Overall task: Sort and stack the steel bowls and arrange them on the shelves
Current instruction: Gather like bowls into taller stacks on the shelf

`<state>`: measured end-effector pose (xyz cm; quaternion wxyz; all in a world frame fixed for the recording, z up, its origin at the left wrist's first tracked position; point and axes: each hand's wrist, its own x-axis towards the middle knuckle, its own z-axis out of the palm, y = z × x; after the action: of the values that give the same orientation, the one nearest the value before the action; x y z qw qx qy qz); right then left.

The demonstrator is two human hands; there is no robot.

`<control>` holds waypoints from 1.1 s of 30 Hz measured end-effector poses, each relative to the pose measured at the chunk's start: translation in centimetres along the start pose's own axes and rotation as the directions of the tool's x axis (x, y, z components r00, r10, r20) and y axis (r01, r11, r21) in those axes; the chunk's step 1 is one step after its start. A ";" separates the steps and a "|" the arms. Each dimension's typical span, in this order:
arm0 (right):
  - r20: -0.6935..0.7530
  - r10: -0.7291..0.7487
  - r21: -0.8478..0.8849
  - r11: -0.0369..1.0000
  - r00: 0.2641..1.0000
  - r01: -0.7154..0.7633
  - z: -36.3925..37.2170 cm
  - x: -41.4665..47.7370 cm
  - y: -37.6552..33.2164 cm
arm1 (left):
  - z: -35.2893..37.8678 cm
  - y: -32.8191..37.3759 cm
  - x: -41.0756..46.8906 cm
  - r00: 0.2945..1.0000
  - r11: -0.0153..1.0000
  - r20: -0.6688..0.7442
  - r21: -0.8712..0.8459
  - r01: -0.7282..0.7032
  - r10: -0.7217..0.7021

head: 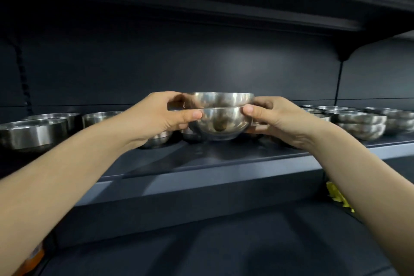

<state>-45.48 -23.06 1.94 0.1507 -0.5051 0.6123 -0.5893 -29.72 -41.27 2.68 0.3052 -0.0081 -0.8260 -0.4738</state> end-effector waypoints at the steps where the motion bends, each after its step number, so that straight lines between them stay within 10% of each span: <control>1: -0.022 -0.012 -0.003 1.000 1.000 0.012 -0.5 -0.4 -0.5 | 0.5 0.2 0.3 1.000 1.000 -0.003 -0.024 -0.010 0.009; 19: -0.282 -0.165 -0.251 0.963 0.945 0.094 -16.0 -1.3 0.8 | 13.6 2.8 11.2 0.995 0.995 0.027 -0.038 -0.095 0.096; 33: -0.134 -0.102 -0.174 0.982 0.986 0.078 -20.1 0.8 7.6 | 19.1 -1.5 12.3 0.995 0.999 -0.097 -0.049 -0.022 0.017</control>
<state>-64.86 -13.79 0.85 0.0366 -0.4999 0.6455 -0.5763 -49.65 -30.43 0.85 0.3490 -0.0010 -0.7980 -0.4913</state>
